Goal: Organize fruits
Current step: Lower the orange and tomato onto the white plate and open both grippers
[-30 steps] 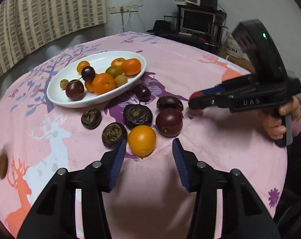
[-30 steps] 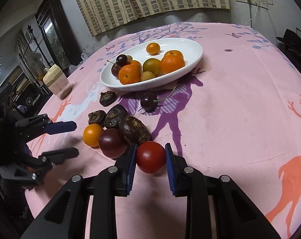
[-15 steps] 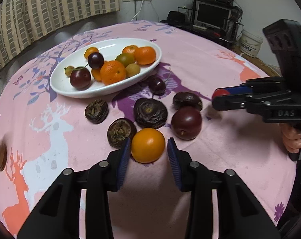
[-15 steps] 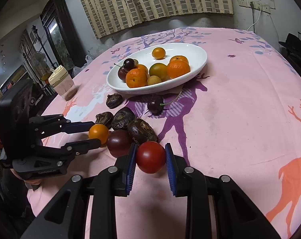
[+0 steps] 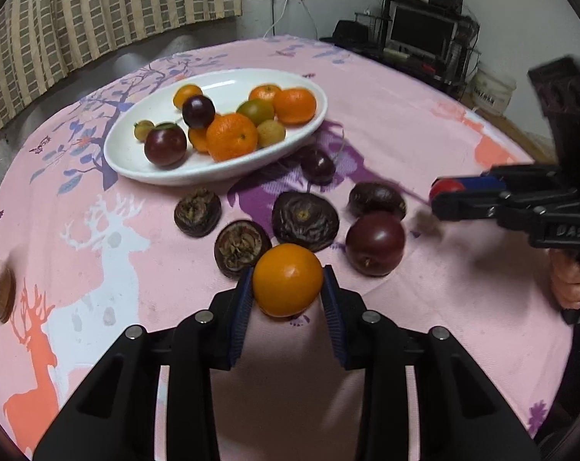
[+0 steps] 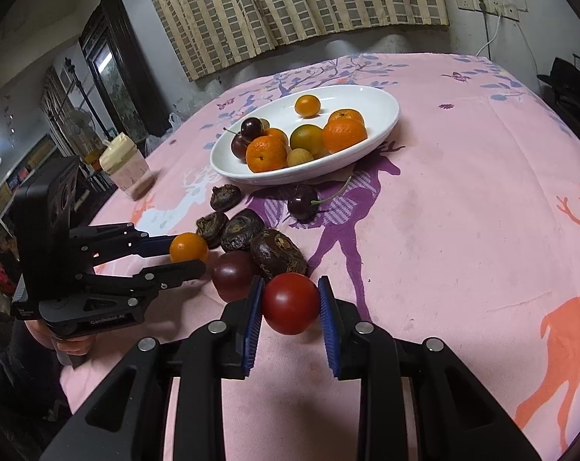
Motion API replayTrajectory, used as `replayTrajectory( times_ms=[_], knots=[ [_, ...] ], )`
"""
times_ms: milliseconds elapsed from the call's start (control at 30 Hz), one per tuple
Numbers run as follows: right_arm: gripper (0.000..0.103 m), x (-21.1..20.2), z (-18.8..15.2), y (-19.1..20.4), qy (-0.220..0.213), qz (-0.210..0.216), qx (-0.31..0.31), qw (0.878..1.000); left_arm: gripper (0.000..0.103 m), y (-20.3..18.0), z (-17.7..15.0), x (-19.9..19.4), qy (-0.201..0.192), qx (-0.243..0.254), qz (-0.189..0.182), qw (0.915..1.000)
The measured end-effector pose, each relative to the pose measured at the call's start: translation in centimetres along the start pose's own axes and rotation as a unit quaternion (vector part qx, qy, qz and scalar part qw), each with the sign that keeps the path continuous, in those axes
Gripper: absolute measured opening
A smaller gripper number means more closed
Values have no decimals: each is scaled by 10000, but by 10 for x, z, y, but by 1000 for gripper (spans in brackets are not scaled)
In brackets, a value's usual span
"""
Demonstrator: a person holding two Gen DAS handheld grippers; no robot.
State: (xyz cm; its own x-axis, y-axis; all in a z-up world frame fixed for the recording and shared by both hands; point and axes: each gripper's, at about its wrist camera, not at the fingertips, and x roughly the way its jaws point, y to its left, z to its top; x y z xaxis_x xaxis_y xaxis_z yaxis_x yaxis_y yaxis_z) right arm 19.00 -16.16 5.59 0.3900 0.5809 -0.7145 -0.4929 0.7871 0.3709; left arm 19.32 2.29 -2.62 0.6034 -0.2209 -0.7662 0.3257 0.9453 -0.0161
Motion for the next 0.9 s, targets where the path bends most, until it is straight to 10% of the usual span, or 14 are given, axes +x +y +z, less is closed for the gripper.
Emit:
replayTrajectory(
  times_ms=[233, 467, 533, 600, 667, 900],
  knots=[
    [29, 13, 79, 9, -916, 40, 217, 9956, 35, 47, 59, -17, -837, -839, -29, 9929],
    [30, 71, 125, 3, -944, -423, 234, 9944, 35, 100, 118, 29, -900, -1608, 290, 9824],
    [56, 75, 123, 0, -950, -584, 255, 9934, 36, 106, 123, 39, -867, -1722, 395, 9804],
    [66, 68, 120, -1, -1029, -630, 290, 9923, 72, 109, 121, 39, -795, -1852, 489, 9783],
    [66, 54, 117, 0, -1078, -475, 219, 9928, 85, 107, 115, 24, -1028, -1854, 627, 9753],
    [66, 37, 80, -13, -516, -8, 593, 9969, 95, 94, 81, -7, -1065, -1634, 790, 9776]
  ],
)
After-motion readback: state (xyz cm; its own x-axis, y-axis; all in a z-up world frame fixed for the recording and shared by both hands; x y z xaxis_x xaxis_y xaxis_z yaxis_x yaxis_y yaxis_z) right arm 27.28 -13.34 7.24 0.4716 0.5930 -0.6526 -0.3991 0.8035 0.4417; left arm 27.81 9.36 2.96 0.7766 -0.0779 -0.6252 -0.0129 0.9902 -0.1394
